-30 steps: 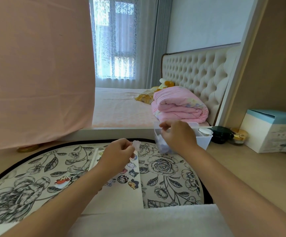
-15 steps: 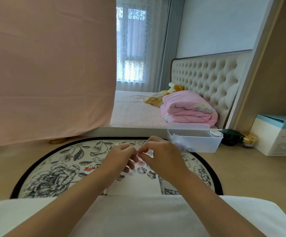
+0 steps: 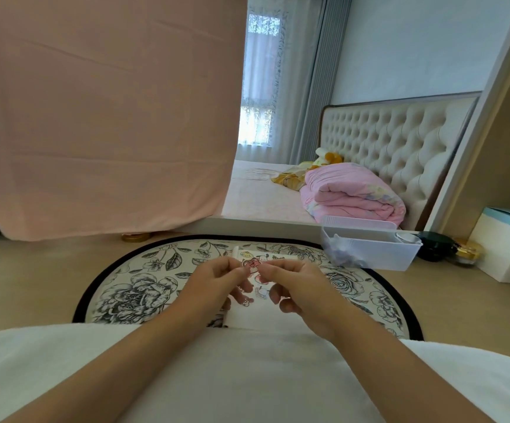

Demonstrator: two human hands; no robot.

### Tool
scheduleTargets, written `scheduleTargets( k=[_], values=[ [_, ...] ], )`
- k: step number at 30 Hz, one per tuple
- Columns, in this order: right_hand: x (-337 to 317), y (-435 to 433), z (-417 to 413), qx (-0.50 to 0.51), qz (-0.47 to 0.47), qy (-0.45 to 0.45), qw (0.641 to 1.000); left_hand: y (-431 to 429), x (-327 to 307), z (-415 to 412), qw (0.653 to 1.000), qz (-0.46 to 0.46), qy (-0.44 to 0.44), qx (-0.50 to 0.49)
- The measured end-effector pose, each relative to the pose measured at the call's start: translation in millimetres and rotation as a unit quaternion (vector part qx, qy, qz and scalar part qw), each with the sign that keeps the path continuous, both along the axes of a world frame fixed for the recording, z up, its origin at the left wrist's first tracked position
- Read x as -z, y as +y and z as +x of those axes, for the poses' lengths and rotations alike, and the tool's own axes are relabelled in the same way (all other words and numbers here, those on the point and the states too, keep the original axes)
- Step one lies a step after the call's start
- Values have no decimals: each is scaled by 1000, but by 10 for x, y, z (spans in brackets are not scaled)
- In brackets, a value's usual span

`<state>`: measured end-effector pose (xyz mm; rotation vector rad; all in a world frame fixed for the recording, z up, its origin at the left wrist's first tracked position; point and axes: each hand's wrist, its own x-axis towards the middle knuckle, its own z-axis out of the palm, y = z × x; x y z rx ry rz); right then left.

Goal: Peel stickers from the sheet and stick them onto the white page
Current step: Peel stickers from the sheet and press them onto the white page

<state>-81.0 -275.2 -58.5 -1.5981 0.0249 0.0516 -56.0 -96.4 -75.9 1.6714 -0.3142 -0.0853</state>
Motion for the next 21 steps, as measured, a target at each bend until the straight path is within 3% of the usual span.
scheduleTargets(
  k=[5, 9, 13, 21],
  values=[
    [52, 25, 1, 18, -39, 1, 999, 18, 78, 68, 998, 36, -39, -32],
    [71, 33, 15, 45, -153, -72, 985, 44, 124, 136, 987, 106, -104, -54],
    [129, 15, 110, 91, -287, -149, 942, 48, 161, 147, 966, 188, -166, -61],
    [120, -35, 140, 95, -323, -205, 919, 37, 143, 106, 944, 247, -207, -65]
  ],
)
